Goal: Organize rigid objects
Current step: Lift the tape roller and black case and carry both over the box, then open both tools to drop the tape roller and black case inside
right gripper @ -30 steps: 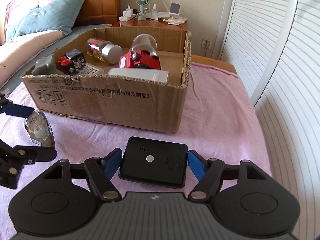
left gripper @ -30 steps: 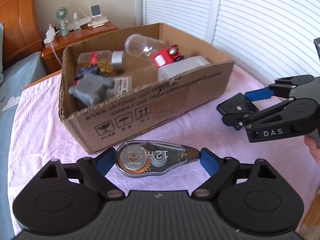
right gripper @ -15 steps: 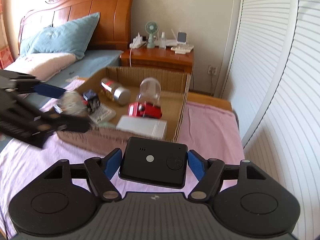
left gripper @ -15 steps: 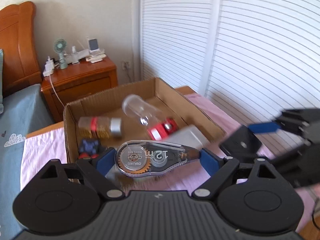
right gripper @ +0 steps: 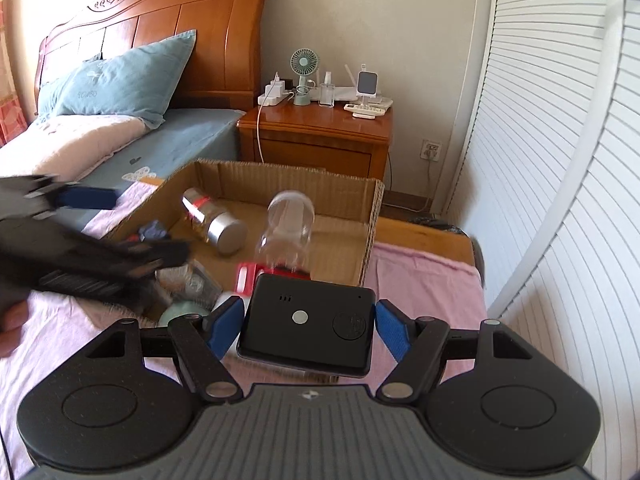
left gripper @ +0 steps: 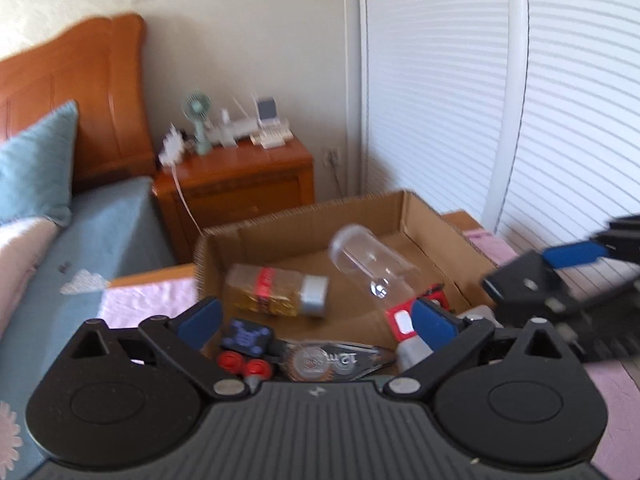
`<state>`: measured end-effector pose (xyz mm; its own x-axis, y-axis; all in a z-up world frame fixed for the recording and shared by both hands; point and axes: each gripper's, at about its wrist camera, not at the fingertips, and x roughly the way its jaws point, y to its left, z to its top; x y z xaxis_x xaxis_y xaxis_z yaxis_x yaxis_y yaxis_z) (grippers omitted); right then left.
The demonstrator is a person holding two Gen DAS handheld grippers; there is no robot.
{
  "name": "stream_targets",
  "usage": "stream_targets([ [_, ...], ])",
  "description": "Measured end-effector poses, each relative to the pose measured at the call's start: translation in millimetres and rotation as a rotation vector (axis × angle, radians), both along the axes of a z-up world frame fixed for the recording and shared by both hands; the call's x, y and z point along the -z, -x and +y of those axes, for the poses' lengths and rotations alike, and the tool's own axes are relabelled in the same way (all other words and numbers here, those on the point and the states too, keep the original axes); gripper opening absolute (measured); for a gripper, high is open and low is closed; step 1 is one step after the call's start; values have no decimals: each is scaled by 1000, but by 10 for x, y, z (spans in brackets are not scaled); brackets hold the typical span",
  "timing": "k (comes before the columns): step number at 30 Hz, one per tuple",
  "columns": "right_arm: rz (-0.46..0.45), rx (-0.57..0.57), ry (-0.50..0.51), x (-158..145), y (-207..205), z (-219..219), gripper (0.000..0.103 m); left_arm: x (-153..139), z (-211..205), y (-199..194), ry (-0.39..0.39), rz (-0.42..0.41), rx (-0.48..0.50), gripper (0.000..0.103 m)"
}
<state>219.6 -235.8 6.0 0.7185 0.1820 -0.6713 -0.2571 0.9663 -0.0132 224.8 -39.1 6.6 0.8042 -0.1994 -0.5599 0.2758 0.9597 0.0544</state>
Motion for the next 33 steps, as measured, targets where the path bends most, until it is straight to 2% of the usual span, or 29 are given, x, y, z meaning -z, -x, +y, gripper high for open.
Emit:
stream_targets([
  [8,71,42,-103,107,-674,73,77,-117,188,412,22,-72,-68,102],
  [11,85,73,-137,140,-695,56,97,-133,216,476,24,-36,-76,102],
  [15,49,84,-151,20,-460,51,103,-192,266,546,54,-4,-98,102],
  [24,99,168,-12,-308,224,217,103,-352,240,775,19,81,-187,102],
  [27,102,200,18,-345,497,256,103,-401,241,852,18,103,-201,102],
  [33,99,248,1,-323,906,300,103,-437,232,982,10,124,-220,102],
])
